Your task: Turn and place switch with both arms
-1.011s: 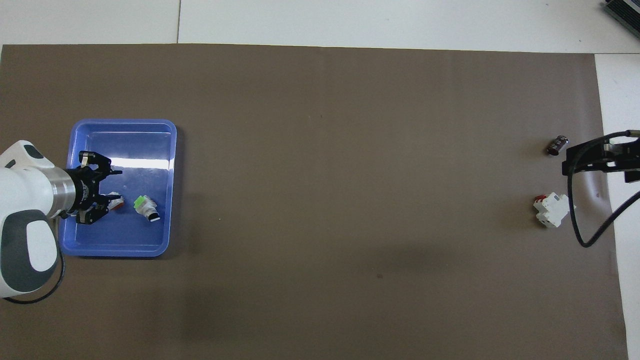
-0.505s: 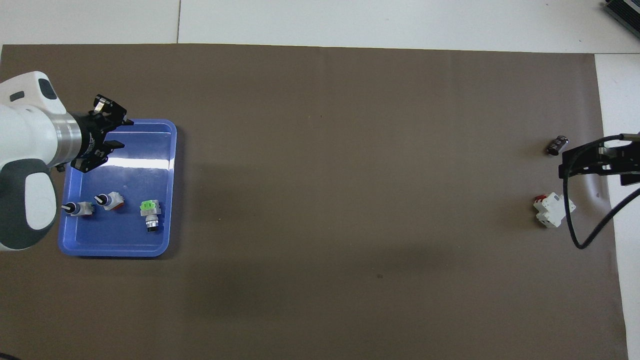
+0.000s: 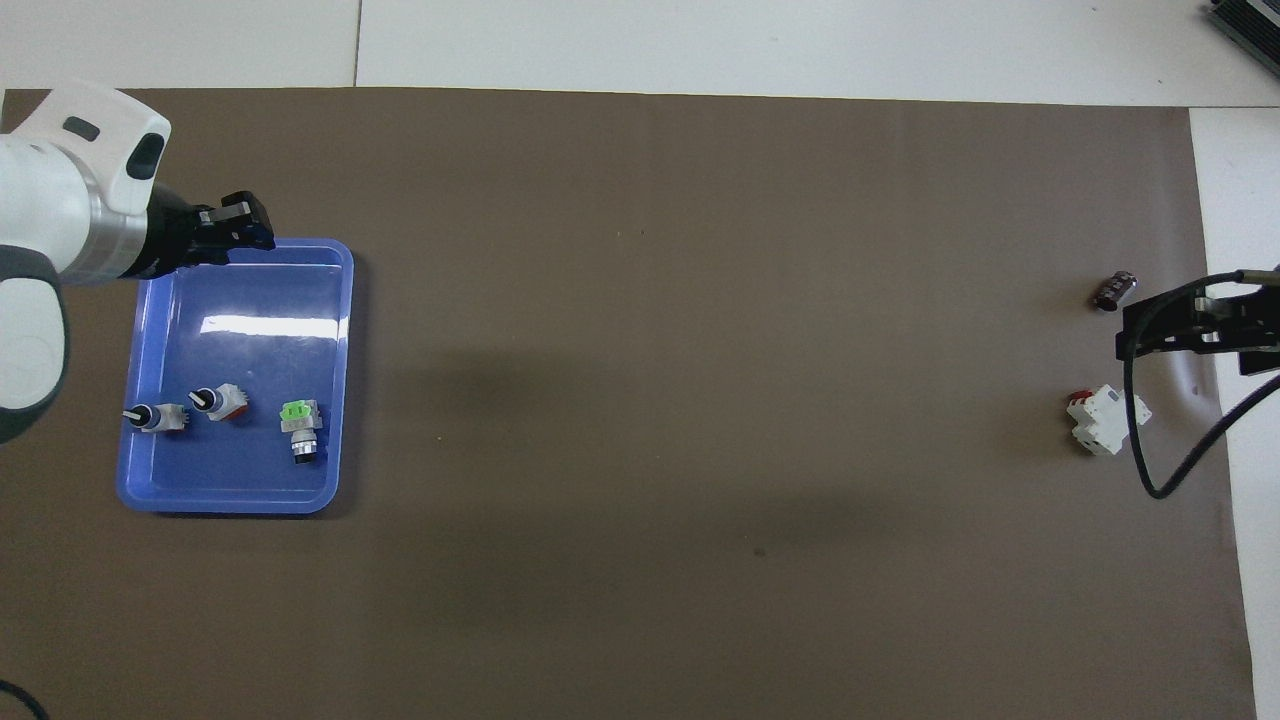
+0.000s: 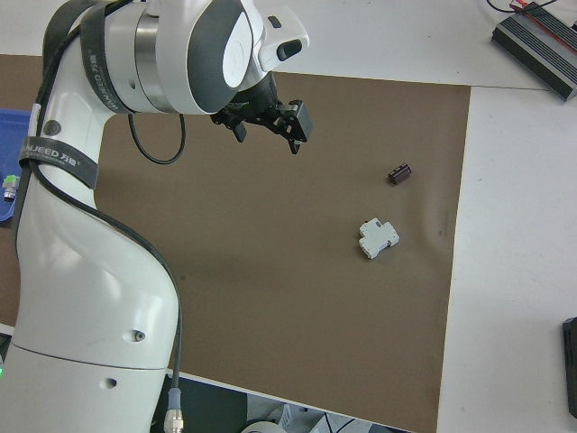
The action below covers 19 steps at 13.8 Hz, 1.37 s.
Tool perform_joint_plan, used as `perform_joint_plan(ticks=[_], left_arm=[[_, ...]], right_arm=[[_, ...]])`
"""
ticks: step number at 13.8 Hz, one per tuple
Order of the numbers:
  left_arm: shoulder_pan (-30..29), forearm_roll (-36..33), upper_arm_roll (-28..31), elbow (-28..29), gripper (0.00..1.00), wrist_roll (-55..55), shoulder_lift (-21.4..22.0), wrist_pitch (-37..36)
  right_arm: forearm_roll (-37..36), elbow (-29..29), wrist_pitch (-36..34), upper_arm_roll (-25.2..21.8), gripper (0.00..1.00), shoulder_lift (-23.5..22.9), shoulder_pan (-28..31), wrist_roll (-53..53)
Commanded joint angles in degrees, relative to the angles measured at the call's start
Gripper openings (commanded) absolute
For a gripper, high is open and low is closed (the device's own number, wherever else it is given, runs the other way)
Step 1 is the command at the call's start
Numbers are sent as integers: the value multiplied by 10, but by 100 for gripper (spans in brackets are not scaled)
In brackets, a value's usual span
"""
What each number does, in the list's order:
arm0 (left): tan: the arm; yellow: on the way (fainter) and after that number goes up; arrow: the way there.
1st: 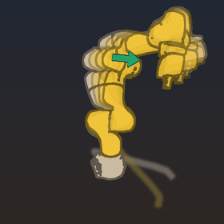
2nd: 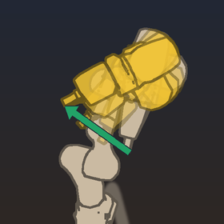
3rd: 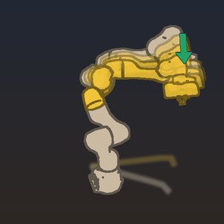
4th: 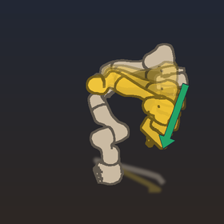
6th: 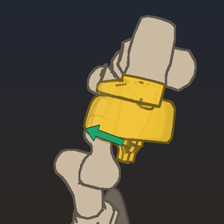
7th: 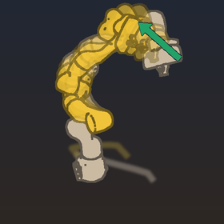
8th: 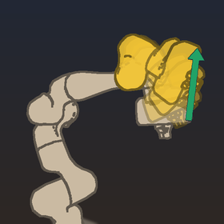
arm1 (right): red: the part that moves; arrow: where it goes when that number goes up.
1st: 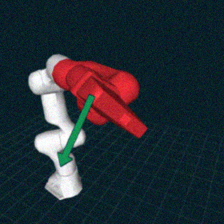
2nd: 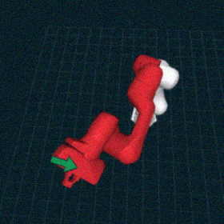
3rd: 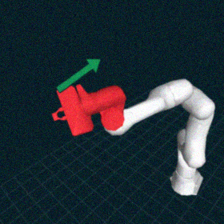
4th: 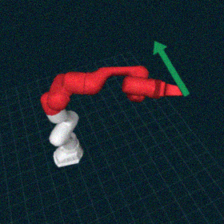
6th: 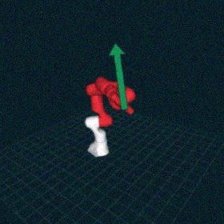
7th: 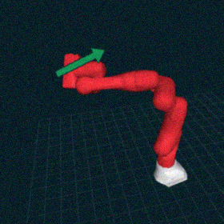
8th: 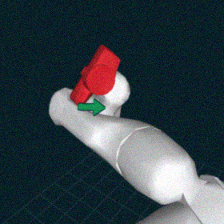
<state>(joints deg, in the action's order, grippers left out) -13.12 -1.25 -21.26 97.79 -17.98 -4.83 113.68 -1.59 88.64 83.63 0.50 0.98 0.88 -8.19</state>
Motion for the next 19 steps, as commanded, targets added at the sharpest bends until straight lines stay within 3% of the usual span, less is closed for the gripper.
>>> perform_joint_plan(ticks=[1,4,8,10,11,13,14,19], left_arm=[[28,-65,-4,-165,46,48,-80,-154],[43,-80,-2,-257,46,115,-112,-273],[81,-82,0,-303,46,130,-117,-353],[81,-80,-3,-299,46,143,-107,-369],[73,-75,1,-288,52,153,-98,-353],[49,-50,1,-262,89,177,-84,-306],[47,-43,2,-249,100,177,-79,-284],[28,-39,4,-231,100,173,-76,-218]], right_arm=[[-2,20,14,3,100,15,5,-3],[-2,20,14,2,100,16,1,-5],[-2,20,14,2,100,16,1,-8],[-2,19,14,2,100,16,0,-6],[-2,20,14,2,100,16,1,-4],[-2,20,14,2,100,16,-1,-4],[-2,20,14,2,100,16,-1,-3],[-10,-1,-3,-6,100,1,-17,1]])
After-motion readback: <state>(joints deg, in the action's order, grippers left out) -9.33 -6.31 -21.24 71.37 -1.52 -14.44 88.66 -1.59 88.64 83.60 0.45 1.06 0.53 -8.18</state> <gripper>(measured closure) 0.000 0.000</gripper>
